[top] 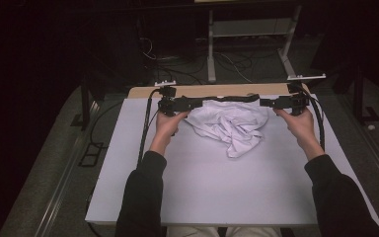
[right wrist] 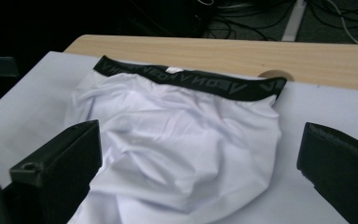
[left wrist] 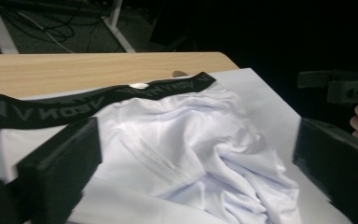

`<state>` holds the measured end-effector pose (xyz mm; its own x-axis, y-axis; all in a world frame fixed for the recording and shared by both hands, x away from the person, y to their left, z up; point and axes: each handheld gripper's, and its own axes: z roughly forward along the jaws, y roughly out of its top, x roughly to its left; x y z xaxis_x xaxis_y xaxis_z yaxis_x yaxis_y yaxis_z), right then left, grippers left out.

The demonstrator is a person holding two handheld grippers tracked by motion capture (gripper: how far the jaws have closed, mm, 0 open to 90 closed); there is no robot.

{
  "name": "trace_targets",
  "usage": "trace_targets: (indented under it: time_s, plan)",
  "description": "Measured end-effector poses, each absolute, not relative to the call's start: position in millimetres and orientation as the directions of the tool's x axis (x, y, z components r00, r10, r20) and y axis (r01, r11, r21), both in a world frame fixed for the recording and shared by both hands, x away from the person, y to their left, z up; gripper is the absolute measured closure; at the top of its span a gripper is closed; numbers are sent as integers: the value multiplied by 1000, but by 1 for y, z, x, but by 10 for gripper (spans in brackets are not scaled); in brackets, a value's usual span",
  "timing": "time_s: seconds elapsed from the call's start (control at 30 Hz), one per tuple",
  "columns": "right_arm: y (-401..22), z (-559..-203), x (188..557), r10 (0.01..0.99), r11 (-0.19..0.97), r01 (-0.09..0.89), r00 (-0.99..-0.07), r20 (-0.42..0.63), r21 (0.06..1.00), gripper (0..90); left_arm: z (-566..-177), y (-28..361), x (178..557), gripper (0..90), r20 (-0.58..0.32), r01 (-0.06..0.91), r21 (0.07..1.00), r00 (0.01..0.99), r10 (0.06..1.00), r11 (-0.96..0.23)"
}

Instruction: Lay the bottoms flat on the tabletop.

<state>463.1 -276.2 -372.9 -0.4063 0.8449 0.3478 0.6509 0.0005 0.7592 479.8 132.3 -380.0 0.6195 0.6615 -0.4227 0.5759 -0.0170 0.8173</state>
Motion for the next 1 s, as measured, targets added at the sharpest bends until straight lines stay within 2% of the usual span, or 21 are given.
trace_targets:
  time_s: [0.3,0.43,1.0]
  plan:
    - [-280,-383,435,826,5,640,-435,358,768,0,-393,128,455,1,-413,563,826,640,647,-30]
    - [-279,-387,425,829,35,635,-449,333,771,0,-400,129,449,69,-431,576,817,632,644,-18]
    - [-275,-410,405,823,98,667,-472,317,739,5,-431,111,427,143,-458,643,765,596,659,-49]
